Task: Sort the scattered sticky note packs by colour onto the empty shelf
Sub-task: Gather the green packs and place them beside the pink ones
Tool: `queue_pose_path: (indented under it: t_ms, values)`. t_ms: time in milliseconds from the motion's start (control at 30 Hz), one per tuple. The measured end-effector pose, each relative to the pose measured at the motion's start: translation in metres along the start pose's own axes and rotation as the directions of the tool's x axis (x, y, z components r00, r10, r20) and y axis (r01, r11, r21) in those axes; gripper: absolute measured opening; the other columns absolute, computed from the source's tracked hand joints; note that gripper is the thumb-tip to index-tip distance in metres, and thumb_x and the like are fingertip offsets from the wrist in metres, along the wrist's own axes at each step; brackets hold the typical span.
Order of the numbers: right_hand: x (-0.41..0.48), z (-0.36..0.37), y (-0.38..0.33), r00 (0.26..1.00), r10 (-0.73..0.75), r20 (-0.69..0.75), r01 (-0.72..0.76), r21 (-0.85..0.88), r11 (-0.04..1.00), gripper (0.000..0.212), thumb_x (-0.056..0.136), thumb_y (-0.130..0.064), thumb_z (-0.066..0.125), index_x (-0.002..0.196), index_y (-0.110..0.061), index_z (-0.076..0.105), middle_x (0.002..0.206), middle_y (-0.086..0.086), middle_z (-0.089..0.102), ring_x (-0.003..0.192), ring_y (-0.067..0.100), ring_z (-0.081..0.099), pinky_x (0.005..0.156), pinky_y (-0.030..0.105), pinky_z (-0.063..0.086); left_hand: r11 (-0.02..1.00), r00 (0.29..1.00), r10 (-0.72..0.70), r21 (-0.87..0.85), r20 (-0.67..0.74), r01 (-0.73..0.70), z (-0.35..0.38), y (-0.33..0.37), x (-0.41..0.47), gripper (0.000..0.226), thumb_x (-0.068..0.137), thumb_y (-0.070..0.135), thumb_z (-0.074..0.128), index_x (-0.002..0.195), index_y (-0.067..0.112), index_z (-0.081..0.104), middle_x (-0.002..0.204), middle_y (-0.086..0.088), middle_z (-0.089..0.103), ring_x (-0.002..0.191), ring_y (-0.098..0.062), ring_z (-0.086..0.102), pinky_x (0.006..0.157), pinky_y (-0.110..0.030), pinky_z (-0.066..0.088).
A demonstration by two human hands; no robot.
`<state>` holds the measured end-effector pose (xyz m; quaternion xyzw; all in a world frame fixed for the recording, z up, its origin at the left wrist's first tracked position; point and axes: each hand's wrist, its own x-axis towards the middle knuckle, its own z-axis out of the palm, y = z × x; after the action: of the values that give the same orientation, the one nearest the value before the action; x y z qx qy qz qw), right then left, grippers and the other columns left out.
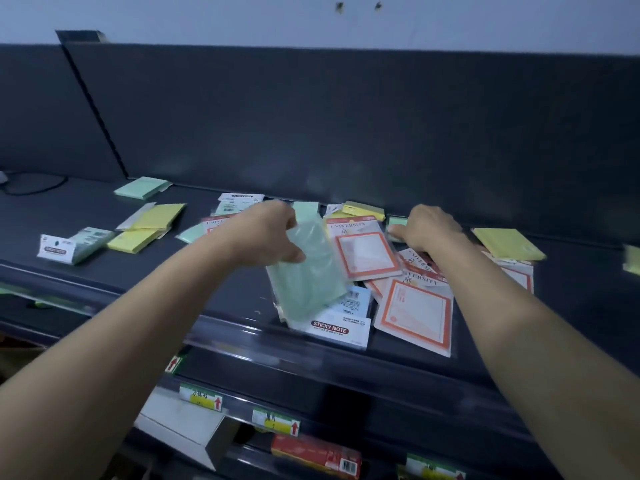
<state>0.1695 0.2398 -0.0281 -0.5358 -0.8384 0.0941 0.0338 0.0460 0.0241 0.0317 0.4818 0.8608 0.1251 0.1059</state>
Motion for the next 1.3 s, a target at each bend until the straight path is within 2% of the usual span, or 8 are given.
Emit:
queue_pose_path:
  t_ms: [167, 433, 667, 800, 900, 1000, 1167, 1300]
  values:
    - [0.014, 0.01, -0.009, 0.994, 0.112, -0.001, -0.112, -0.014, 0.994, 0.065, 0.077, -0.063, 0.063, 0.116, -0.011, 0.055, 0.123, 0.017, 0.052, 0.108, 0.038, 0.051, 0.083, 0.041, 0.044, 0.997, 0.992, 0.013, -0.069, -0.124, -0.021, -0.017, -0.011, -0.009, 0.021, 0.082, 0.017, 0.067, 0.081, 0.011, 0.047, 0.068, 0.001, 0.044, 0.054, -0.016, 0.041, 0.048, -0.027, 0.029]
    - [0.024, 0.007, -0.009, 0.95, 0.3, 0.08, -0.304, 0.037, 0.952, 0.091, 0.055, -0.077, 0.069, 0.117, -0.013, 0.051, 0.114, 0.014, 0.055, 0.095, 0.032, 0.048, 0.074, 0.038, 0.043, 0.979, 0.952, 0.068, -0.166, -0.299, -0.122, -0.015, -0.006, -0.002, 0.031, 0.086, 0.009, 0.058, 0.067, 0.021, 0.036, 0.07, 0.005, 0.046, 0.063, -0.017, 0.043, 0.053, -0.029, 0.032]
    - [0.03, -0.001, 0.0, 0.885, 0.465, 0.015, -0.454, 0.247, 0.856, 0.108, 0.064, -0.036, 0.086, 0.144, 0.001, 0.023, 0.141, 0.021, 0.035, 0.127, 0.035, 0.038, 0.104, 0.041, 0.034, 0.969, 0.932, 0.117, -0.164, -0.343, -0.182, -0.01, 0.003, 0.003, 0.011, 0.088, 0.008, 0.056, 0.081, 0.01, 0.048, 0.071, -0.002, 0.049, 0.069, -0.029, 0.046, 0.055, -0.031, 0.033]
    - [0.029, 0.0, 0.009, 0.91, 0.404, -0.091, -0.347, 0.365, 0.864, 0.055, 0.077, -0.012, 0.07, 0.127, -0.002, 0.051, 0.129, 0.014, 0.054, 0.117, 0.038, 0.053, 0.097, 0.042, 0.045, 0.955, 0.92, 0.146, -0.19, -0.363, -0.226, -0.006, 0.006, 0.008, 0.008, 0.089, 0.008, 0.054, 0.084, 0.006, 0.048, 0.071, -0.005, 0.05, 0.068, -0.029, 0.045, 0.056, -0.031, 0.033]
    - [0.019, -0.011, 0.009, 0.915, 0.342, -0.212, -0.206, 0.484, 0.85, 0.039, 0.086, -0.001, 0.053, 0.125, -0.003, 0.049, 0.128, 0.016, 0.055, 0.115, 0.037, 0.053, 0.094, 0.04, 0.045, 0.93, 0.894, 0.191, -0.217, -0.406, -0.298, -0.005, 0.009, 0.011, 0.006, 0.087, 0.006, 0.054, 0.085, 0.003, 0.05, 0.071, -0.01, 0.052, 0.067, -0.029, 0.044, 0.057, -0.033, 0.034]
    - [-0.008, -0.031, 0.007, 0.903, 0.18, -0.389, 0.02, 0.456, 0.89, 0.023, 0.088, 0.0, 0.051, 0.108, -0.01, 0.055, 0.112, 0.012, 0.061, 0.103, 0.032, 0.057, 0.079, 0.034, 0.045, 0.89, 0.859, 0.233, -0.256, -0.457, -0.378, -0.005, 0.015, 0.012, 0.008, 0.086, 0.004, 0.054, 0.079, 0.005, 0.051, 0.07, -0.013, 0.053, 0.064, -0.026, 0.041, 0.055, -0.031, 0.032]
    - [-0.073, -0.054, 0.011, 0.805, 0.11, -0.583, 0.18, 0.416, 0.891, 0.022, 0.083, 0.003, 0.049, 0.092, -0.014, 0.059, 0.085, 0.001, 0.06, 0.085, 0.027, 0.058, 0.073, 0.042, 0.049, 0.768, 0.801, 0.345, -0.343, -0.489, -0.541, -0.003, 0.022, 0.002, 0.008, 0.085, 0.004, 0.056, 0.079, 0.01, 0.054, 0.066, 0.001, 0.053, 0.062, -0.017, 0.043, 0.056, -0.031, 0.035]
    - [-0.135, -0.058, 0.021, 0.731, 0.198, -0.653, 0.142, 0.43, 0.892, 0.026, 0.08, 0.006, 0.049, 0.084, -0.019, 0.056, 0.073, -0.007, 0.055, 0.064, 0.01, 0.049, 0.054, 0.02, 0.039, 0.655, 0.757, 0.456, -0.399, -0.467, -0.641, 0.004, 0.027, -0.015, 0.008, 0.085, 0.005, 0.059, 0.083, 0.012, 0.056, 0.069, 0.005, 0.055, 0.066, -0.017, 0.047, 0.06, -0.03, 0.038]
